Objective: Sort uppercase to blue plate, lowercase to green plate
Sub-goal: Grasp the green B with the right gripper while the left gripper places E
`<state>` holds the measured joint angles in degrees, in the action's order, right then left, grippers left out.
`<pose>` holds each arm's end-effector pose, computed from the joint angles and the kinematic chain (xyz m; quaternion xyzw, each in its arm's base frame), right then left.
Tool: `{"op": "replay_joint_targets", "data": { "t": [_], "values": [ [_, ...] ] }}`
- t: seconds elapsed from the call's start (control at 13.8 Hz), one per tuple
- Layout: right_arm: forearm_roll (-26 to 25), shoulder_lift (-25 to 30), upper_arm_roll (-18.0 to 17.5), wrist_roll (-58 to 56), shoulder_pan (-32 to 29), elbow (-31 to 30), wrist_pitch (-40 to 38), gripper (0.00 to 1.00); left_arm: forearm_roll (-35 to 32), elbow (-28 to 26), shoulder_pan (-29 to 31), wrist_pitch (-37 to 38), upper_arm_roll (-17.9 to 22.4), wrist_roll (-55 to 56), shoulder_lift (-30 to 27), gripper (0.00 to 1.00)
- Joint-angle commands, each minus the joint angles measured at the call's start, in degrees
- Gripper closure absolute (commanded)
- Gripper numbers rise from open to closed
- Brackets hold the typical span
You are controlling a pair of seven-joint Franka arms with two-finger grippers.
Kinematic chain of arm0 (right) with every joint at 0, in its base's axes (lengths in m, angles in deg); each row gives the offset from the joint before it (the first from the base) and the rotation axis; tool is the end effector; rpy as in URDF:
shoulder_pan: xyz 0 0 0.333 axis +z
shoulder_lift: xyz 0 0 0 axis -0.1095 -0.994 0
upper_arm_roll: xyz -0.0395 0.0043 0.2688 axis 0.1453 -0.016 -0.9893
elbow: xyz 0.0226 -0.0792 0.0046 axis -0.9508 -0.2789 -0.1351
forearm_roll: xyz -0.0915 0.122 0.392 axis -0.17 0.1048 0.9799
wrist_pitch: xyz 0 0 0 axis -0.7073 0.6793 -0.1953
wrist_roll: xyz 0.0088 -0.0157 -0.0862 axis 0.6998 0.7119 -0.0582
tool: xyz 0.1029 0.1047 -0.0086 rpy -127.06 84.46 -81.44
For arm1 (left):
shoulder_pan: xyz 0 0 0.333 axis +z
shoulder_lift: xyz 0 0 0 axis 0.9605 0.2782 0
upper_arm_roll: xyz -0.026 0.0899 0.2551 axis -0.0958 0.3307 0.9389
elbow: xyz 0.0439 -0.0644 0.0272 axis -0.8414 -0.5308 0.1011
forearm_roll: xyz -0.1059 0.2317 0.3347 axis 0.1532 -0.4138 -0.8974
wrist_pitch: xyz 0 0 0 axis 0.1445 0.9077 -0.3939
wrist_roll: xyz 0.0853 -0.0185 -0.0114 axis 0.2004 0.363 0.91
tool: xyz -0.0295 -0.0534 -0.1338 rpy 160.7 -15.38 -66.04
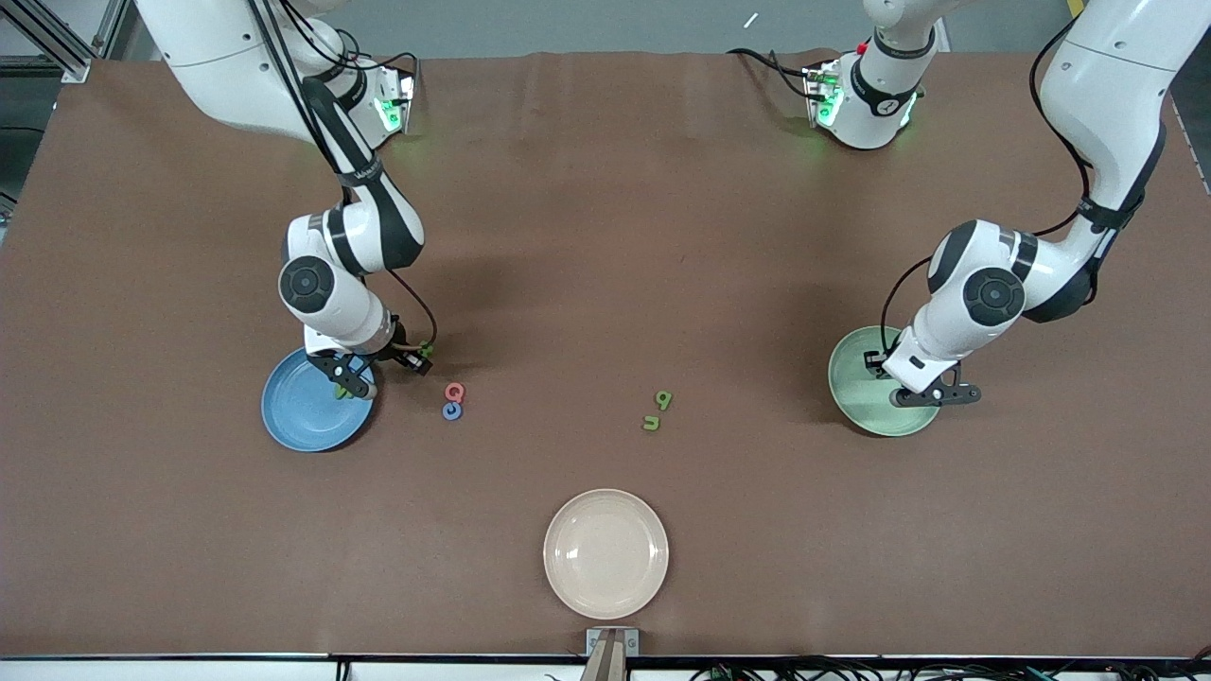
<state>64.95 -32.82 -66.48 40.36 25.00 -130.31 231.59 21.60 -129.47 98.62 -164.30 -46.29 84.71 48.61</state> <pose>0.5256 0.1662 0.0833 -0.9553 0.2945 0.0261 0.0089 0.5520 -0.0645 0.0867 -0.9995 -0.0128 0.0109 0.0256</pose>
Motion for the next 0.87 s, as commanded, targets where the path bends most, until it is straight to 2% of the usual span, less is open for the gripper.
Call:
{"op": "replay_joint_targets", "data": {
  "t": [0.0,0.15,0.22,0.29,0.36,0.44,0.58,0.8],
  "values": [
    [0.13,-0.02,0.04,1.13,0.97,-1.20,0.95,0.38,-1.78,-0.45,1.33,-1.14,-0.76,-0.20,0.71,0.88],
    [0.13,-0.11,0.04,1.13,1.76,-1.55,0.86,0.40,-1.78,-0.54,1.33,-1.14,-0.76,-0.20,0.71,0.86],
    [0.13,-0.02,0.04,1.13,1.76,-1.73,0.77,0.43,-1.78,-0.45,1.33,-1.14,-0.76,-0.38,0.71,0.78],
    [0.13,-0.02,-0.05,1.13,1.85,-2.08,0.77,0.46,-1.78,-0.37,1.33,-1.05,-0.76,-0.29,0.54,0.64],
    [0.13,-0.02,-0.05,1.13,1.85,-2.26,0.77,0.48,-1.78,-0.02,1.33,-1.14,-0.85,-0.12,0.28,0.39],
    [0.13,-0.02,-0.05,1.13,1.94,-2.52,0.77,0.49,-1.78,0.25,1.16,-1.05,-1.02,-0.12,0.01,0.04],
    [0.13,0.06,-0.05,1.13,2.12,-2.78,0.51,0.54,-1.69,1.12,1.15,-0.18,-3.12,0.58,-0.95,0.00],
    [0.13,0.07,0.04,1.04,2.12,-2.79,0.42,0.73,-0.81,3.32,1.24,4.82,-7.33,0.94,-2.10,0.00]
  ]
}}
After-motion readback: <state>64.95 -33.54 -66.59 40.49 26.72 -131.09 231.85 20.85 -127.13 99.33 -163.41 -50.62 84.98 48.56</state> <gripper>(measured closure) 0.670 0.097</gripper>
